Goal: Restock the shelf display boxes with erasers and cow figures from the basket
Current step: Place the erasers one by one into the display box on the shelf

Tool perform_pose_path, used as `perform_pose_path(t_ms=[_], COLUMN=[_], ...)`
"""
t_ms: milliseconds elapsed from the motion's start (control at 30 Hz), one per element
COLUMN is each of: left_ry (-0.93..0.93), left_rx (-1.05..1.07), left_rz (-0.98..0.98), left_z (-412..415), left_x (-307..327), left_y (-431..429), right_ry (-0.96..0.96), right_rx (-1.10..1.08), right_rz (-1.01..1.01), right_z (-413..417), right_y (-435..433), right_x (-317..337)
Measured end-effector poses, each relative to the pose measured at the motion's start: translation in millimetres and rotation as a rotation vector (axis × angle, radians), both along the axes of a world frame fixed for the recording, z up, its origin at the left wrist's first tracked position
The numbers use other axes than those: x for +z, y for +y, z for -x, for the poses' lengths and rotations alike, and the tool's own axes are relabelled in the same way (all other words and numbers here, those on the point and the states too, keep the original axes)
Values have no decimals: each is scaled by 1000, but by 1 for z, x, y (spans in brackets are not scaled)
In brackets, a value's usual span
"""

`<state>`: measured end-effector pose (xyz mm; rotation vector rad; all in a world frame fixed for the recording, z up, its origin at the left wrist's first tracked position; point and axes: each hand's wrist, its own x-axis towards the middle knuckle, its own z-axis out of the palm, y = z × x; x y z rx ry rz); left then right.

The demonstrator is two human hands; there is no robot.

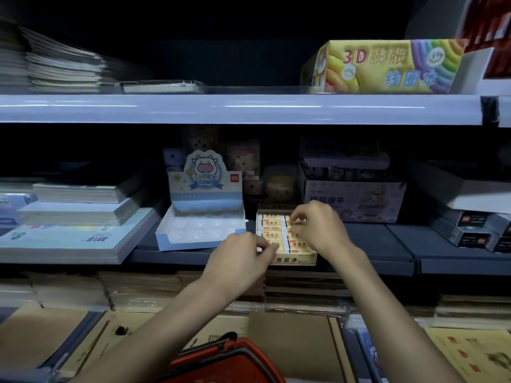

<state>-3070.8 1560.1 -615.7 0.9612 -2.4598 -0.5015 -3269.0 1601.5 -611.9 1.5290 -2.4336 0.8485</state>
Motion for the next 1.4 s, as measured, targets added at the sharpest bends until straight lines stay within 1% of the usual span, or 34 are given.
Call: perform_pose_path(t_ms=[33, 67, 133, 167, 200, 233, 300, 333, 367, 433, 467, 567, 667, 733, 800, 867, 900, 967, 1067, 1133, 1200, 1267, 1300, 1367, 1400], left_ry=[113, 262, 546, 652, 743, 818, 921, 949, 958, 919, 887, 794, 747, 740, 717, 688, 690, 730, 778, 785, 730, 591, 502, 323, 243], left_rx=[-6, 0, 43, 60, 63, 50, 3, -13, -19, -20, -25, -17, 64, 122, 143, 133, 117, 76, 74, 117, 145, 123, 104, 64, 44], left_rz=[-114, -292, -783, -1030, -1235, -1382, -1535, -1571, -1589, -1575, -1558, -1506, -1451, -1434, -1411, -1384, -1389, -1413, -1331, -1242, -1088, -853, -713, -448, -345], left_z=[-2, -6, -12, -15, -17, -18, -17, -16, -15, -15, -15, -15, -12, -7, -1, 4, 6, 7, 6, 4, 3, 1, 0, -1, -1], left_x=[5, 10, 23, 29, 33, 37, 45, 48, 50, 52, 52, 49, 47, 48, 50, 52, 52, 52, 48, 44, 39, 31, 26, 15, 10], left_y=[2, 4, 5, 5, 4, 4, 7, 9, 10, 13, 15, 21, 23, 23, 23, 22, 21, 20, 15, 11, 4, -1, -4, -8, -9], right_ry=[-38, -89, -230, -312, -397, -481, -587, -580, -528, -360, -319, -319, -337, -369, -321, -242, -235, -295, -545, -646, -694, -685, -669, -645, -648], right_rx=[16, 39, 109, 163, 235, 320, 479, 521, 526, 481, 472, 490, 487, 530, 561, 517, 490, 455, 458, 388, 312, 226, 182, 111, 87], right_rz=[17, 43, 123, 166, 197, 213, 160, 107, 57, 4, -11, -91, -57, -50, -51, -6, 23, 64, 150, 221, 304, 352, 343, 278, 238], right_z=[-2, -4, -14, -21, -30, -38, -54, -61, -66, -70, -68, -64, -62, -64, -66, -67, -66, -64, -59, -53, -47, -40, -37, -31, -29], right_y=[1, 2, 8, 13, 18, 23, 31, 33, 34, 35, 36, 42, 43, 44, 44, 44, 44, 44, 44, 41, 37, 32, 27, 14, 6], right_x=[2, 5, 15, 22, 29, 35, 45, 46, 45, 44, 43, 41, 35, 35, 35, 35, 35, 35, 36, 36, 35, 34, 33, 26, 22])
